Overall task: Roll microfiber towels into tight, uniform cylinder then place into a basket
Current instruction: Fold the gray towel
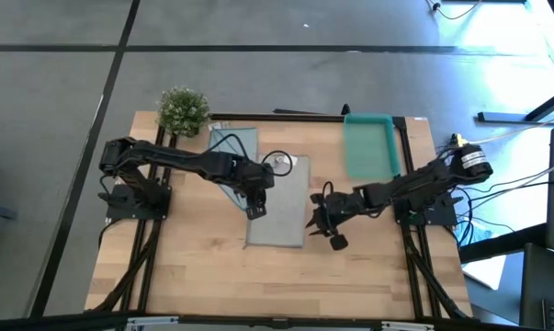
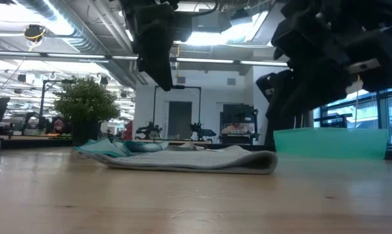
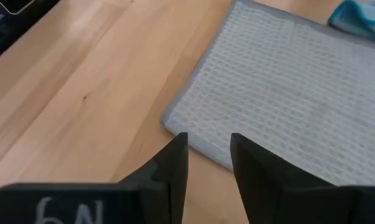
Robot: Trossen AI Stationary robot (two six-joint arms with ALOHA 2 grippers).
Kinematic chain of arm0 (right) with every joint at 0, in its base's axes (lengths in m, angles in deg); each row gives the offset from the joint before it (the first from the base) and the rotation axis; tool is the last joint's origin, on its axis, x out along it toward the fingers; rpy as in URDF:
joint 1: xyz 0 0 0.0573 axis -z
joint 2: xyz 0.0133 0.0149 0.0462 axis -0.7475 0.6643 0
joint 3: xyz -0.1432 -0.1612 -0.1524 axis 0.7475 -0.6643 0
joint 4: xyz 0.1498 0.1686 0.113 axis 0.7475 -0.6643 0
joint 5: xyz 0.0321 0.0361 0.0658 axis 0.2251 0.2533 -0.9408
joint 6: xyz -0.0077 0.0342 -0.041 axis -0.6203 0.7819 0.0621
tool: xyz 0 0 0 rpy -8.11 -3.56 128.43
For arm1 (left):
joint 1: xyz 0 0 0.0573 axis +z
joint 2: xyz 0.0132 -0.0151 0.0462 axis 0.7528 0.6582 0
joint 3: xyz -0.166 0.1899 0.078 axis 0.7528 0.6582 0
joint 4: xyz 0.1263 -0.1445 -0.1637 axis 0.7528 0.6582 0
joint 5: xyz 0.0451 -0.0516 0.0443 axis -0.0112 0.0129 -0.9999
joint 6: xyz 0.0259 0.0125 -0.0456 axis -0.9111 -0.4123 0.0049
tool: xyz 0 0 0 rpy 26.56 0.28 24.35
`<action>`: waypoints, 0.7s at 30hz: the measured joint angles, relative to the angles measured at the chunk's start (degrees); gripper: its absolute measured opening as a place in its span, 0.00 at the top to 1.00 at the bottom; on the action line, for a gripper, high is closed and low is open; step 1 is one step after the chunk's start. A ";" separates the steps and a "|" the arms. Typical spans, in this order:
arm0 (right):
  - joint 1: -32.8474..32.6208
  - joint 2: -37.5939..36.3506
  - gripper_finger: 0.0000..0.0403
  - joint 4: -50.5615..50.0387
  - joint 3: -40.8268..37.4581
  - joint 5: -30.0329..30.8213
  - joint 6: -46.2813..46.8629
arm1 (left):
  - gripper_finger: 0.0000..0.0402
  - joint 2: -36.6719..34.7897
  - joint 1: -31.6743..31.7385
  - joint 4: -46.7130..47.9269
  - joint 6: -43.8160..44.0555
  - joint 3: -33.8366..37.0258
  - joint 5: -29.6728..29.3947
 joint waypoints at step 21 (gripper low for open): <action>-3.91 18.10 0.70 16.23 1.76 4.03 -7.30 | 0.80 0.00 0.02 1.25 0.04 -0.07 0.24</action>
